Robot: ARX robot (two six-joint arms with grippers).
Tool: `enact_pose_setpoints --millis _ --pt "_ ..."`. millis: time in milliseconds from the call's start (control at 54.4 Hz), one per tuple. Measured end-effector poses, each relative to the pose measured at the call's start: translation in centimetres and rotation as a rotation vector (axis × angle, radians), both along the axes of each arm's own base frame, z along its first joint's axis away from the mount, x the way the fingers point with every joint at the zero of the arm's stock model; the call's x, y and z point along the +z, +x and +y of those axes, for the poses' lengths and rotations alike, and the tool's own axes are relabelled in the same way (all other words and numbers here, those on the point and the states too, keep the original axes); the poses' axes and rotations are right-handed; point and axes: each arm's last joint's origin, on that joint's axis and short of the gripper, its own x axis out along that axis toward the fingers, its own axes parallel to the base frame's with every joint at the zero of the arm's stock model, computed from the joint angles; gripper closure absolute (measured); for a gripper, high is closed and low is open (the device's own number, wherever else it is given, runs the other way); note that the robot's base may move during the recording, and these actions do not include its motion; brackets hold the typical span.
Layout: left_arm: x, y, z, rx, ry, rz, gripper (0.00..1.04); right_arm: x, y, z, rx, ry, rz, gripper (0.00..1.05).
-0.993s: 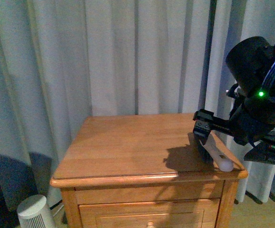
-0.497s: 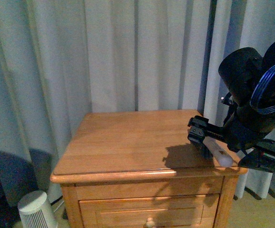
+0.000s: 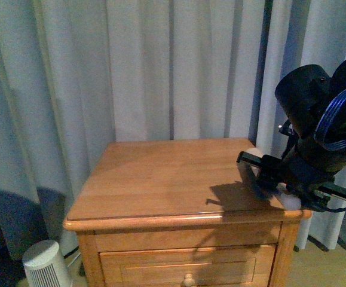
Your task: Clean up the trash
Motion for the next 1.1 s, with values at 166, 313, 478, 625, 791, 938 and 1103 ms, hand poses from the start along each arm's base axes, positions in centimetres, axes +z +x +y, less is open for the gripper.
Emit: enact_pose_setpoints --millis 166,313,478,625,791,938,1103 --pt "0.0 0.0 0.0 0.0 0.0 0.0 0.77 -0.3 -0.1 -0.3 -0.01 -0.006 -0.003 0.84" --pt "0.0 0.0 0.0 0.0 0.0 0.0 0.77 -0.3 -0.2 -0.6 -0.008 -0.036 -0.028 0.84" --pt "0.0 0.0 0.0 0.0 0.0 0.0 0.77 2.2 -1.9 -1.3 0.022 -0.141 -0.18 0.84" --pt "0.0 0.0 0.0 0.0 0.0 0.0 0.77 6.1 -4.7 -2.3 0.054 -0.219 -0.396 0.84" --pt "0.0 0.0 0.0 0.0 0.0 0.0 0.77 9.8 -11.2 -4.2 0.118 -0.334 -0.663 0.84" --pt "0.0 0.0 0.0 0.0 0.0 0.0 0.77 9.8 -16.6 -5.9 0.135 -0.43 -0.745 0.84" --pt "0.0 0.0 0.0 0.0 0.0 0.0 0.77 9.9 -22.4 -7.4 0.101 -0.583 -0.888 0.84"
